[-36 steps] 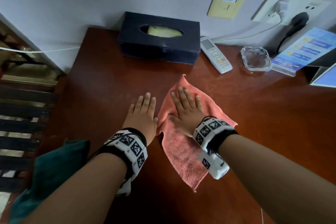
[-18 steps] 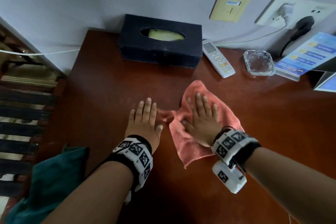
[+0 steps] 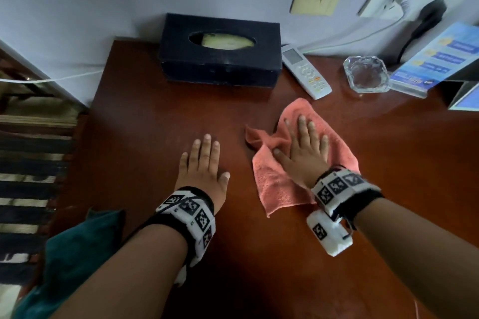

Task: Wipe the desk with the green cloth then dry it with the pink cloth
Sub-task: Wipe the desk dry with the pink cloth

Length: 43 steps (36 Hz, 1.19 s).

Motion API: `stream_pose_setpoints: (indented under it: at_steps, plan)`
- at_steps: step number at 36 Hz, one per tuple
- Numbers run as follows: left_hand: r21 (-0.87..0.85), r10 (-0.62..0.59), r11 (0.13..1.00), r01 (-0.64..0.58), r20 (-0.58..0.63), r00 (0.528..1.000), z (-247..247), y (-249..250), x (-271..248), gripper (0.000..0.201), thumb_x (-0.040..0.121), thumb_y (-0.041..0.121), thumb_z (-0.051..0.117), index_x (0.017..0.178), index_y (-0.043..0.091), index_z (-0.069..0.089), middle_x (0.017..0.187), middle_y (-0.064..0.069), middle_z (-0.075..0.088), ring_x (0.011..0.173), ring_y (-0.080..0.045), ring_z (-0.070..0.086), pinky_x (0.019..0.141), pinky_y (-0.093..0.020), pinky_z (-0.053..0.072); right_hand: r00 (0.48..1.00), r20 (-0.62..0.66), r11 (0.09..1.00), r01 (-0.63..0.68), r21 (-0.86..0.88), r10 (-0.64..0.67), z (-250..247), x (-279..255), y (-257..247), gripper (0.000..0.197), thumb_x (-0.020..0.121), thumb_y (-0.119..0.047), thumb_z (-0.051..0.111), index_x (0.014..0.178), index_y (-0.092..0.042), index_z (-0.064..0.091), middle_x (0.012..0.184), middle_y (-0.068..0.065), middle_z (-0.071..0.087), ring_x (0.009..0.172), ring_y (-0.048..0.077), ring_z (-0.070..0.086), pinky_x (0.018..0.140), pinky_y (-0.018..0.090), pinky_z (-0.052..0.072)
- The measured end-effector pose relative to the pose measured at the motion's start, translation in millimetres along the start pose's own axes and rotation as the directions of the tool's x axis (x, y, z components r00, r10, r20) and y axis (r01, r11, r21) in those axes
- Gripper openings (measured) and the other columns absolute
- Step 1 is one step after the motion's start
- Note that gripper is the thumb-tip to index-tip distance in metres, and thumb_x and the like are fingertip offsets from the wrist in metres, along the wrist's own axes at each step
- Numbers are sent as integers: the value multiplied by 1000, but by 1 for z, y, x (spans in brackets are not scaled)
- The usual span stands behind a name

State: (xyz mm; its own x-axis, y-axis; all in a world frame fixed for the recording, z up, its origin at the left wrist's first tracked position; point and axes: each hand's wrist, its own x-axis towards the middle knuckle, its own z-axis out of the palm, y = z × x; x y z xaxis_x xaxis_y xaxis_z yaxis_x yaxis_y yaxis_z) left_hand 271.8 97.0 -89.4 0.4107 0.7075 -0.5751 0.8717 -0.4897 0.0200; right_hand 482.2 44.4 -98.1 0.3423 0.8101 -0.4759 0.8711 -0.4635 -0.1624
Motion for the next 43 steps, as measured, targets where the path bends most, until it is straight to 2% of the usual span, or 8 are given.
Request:
stream_pose_setpoints:
  at_steps: [6,11,17,23,26,30,34,43]
  plan:
    - [-20,-4,1000,4,-11,1000,0,1,1,63,99,41,10,144,13,-26,147,-3,-37,142,-23,-23,118,-42,-6,976,117,978,192,-77,-183,30,-41,-17,78,72,-68,-4,132,-32,-38,142,-3,-47,132,19,-43,107,47,-26]
    - [-13,-12,1000,13,8,1000,0,1,1,65,100,42,11,144,13,-27,146,-4,-39,141,-23,-25,117,-42,-8,978,84,977,197,-80,-190,5,10,-16,73,93,-63,21,145,-37,-23,152,-3,-36,136,15,-36,110,46,-22]
    - [0,-15,1000,15,-15,1000,2,1,1,61,99,43,8,131,15,-36,147,-5,-39,141,-23,-26,117,-42,-7,997,14,997,70,-45,-69,-25,66,-18,79,90,-70,26,148,-39,-18,155,-2,-30,143,18,-26,114,47,-16]
    - [7,-2,1000,2,-19,1000,4,0,2,62,99,44,6,136,13,-33,143,-5,-41,142,-24,-25,118,-43,-6,984,30,980,179,-85,-177,1,15,-14,76,91,-66,19,143,-35,-27,154,1,-33,141,20,-29,112,47,-19]
    - [1,0,1000,1,-26,1000,4,-1,1,64,99,44,7,142,13,-29,150,-6,-35,142,-24,-23,118,-43,-5,961,118,957,264,-122,-250,8,-11,17,79,71,-76,5,133,-43,-32,150,-6,-36,138,13,-33,112,44,-20]
    - [-2,-1,1000,1,-24,1000,5,-1,1,61,99,45,5,135,14,-34,149,-6,-36,142,-23,-25,118,-43,-7,995,65,990,86,-115,-78,-17,8,62,83,87,-70,31,145,-40,-21,154,-4,-31,142,17,-26,115,45,-14]
    - [4,-2,1000,2,-26,1000,5,-1,0,61,99,45,5,133,14,-35,149,-6,-36,142,-23,-24,117,-42,-7,995,-12,994,-98,-50,98,-37,35,82,82,89,-68,33,149,-37,-14,157,-2,-25,145,18,-21,117,45,-11]
    - [14,-1,1000,1,-26,1000,4,-1,0,60,99,45,6,132,15,-35,150,-5,-35,142,-23,-25,117,-42,-7,999,-20,997,-44,-60,43,-6,0,36,82,94,-61,30,150,-22,-15,156,6,-27,144,24,-23,115,50,-13]
